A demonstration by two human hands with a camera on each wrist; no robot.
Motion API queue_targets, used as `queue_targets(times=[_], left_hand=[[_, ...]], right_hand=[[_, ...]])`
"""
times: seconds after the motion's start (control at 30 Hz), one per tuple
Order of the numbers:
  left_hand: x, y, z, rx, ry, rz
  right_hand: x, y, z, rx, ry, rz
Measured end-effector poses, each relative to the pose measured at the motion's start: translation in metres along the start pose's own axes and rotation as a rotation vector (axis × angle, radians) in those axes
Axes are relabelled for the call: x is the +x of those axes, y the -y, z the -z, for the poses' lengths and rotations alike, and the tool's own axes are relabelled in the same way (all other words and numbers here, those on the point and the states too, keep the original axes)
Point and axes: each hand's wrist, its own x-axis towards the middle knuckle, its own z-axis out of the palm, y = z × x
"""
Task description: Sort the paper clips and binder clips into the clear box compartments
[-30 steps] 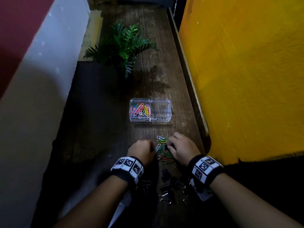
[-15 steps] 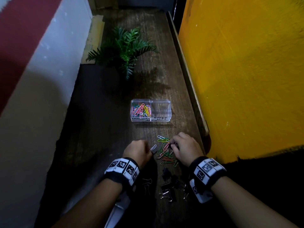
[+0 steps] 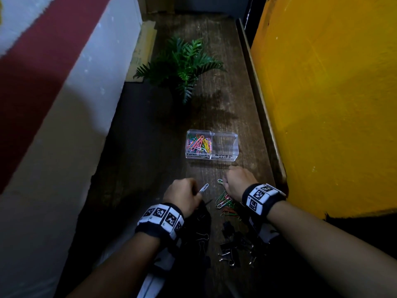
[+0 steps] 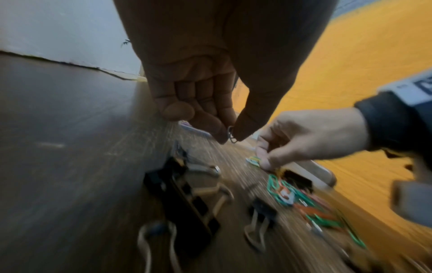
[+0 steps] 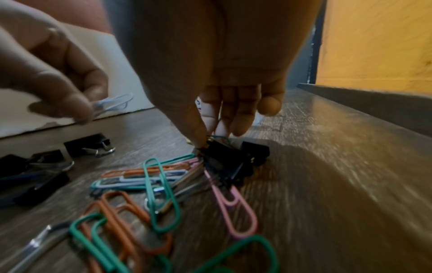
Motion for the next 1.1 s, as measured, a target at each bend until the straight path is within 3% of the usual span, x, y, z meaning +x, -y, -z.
queue_targets(times=[0.4, 0.7, 0.87, 0.97, 1.1], left_hand=[[0.040, -0.007, 0.045, -0.103, -0.140, 0.010], [0.084, -0.014, 0.066, -0.120, -0.199, 0.001], [0.102, -0.015, 0.066, -0.090, -0.234, 0.001], [0.104, -0.016, 0.059, -0.069, -0.184, 0.000], [0.097, -0.014, 0.053, -0.019, -0.197, -0.071]], right_hand=[[0.009, 0.001, 0.000, 0.346, 0.083, -0.164], [0.015, 0.003, -0.005, 0.317, 0.083, -0.153], [0.021, 0.014, 0.010, 0.591, -0.068, -0.138], [0.034, 0.021, 0.032, 0.817, -0.201, -0.170], [0.057, 0.022, 0.057, 0.906, -0.335, -0.212]])
